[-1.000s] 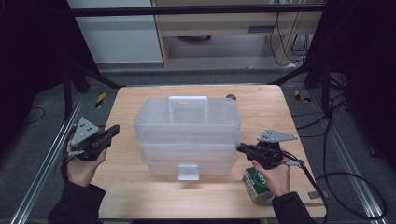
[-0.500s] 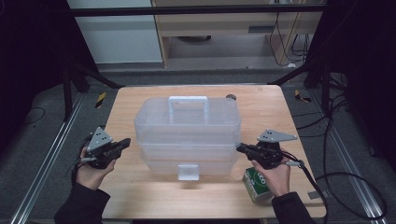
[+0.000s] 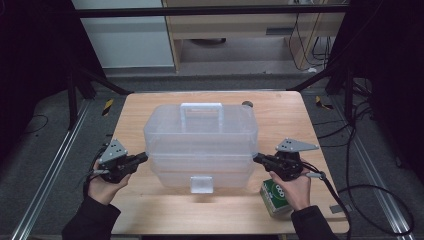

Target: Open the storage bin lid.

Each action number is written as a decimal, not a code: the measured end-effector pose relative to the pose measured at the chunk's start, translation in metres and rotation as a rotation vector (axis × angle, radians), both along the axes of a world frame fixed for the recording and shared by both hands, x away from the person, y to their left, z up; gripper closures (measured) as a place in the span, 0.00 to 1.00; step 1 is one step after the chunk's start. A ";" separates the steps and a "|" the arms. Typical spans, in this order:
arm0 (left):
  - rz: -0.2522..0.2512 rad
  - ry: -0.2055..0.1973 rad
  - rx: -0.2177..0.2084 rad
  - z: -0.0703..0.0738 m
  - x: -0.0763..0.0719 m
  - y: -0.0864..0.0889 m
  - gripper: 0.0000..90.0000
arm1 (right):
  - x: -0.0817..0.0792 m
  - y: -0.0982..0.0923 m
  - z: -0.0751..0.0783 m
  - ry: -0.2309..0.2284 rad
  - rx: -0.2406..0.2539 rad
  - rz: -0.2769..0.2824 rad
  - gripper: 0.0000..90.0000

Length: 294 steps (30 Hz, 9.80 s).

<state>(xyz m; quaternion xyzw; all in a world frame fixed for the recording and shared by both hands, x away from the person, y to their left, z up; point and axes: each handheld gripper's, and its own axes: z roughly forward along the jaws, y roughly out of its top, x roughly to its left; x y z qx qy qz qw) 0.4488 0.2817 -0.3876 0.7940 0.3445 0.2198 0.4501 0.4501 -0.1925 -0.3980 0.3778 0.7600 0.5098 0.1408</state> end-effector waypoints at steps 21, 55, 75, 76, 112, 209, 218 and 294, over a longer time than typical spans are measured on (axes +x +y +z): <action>0.038 -0.041 -0.058 0.016 0.008 -0.003 0.99 | 0.010 -0.001 0.016 -0.035 0.044 -0.014 1.00; 0.119 -0.123 -0.030 0.015 0.014 -0.004 0.84 | 0.020 0.004 0.026 -0.041 0.042 0.002 1.00; 0.118 -0.208 -0.023 0.017 0.027 -0.022 0.65 | 0.020 0.004 0.026 -0.035 0.050 0.010 0.99; 0.118 -0.211 -0.015 0.017 0.026 -0.022 0.66 | 0.020 0.004 0.026 -0.033 0.050 0.010 0.99; 0.126 -0.217 0.015 0.022 0.026 -0.021 0.69 | 0.022 0.010 -0.018 0.123 -0.142 -0.070 0.83; 0.340 -0.216 -0.024 0.085 0.141 -0.046 0.89 | 0.026 0.008 -0.016 0.158 -0.145 -0.068 0.83; 0.359 -0.207 0.013 0.088 0.151 -0.050 0.91 | 0.027 0.008 -0.016 0.157 -0.150 -0.066 0.83; 0.411 -0.124 -0.006 0.065 0.232 -0.059 0.93 | 0.028 0.009 -0.017 0.142 -0.158 -0.053 0.81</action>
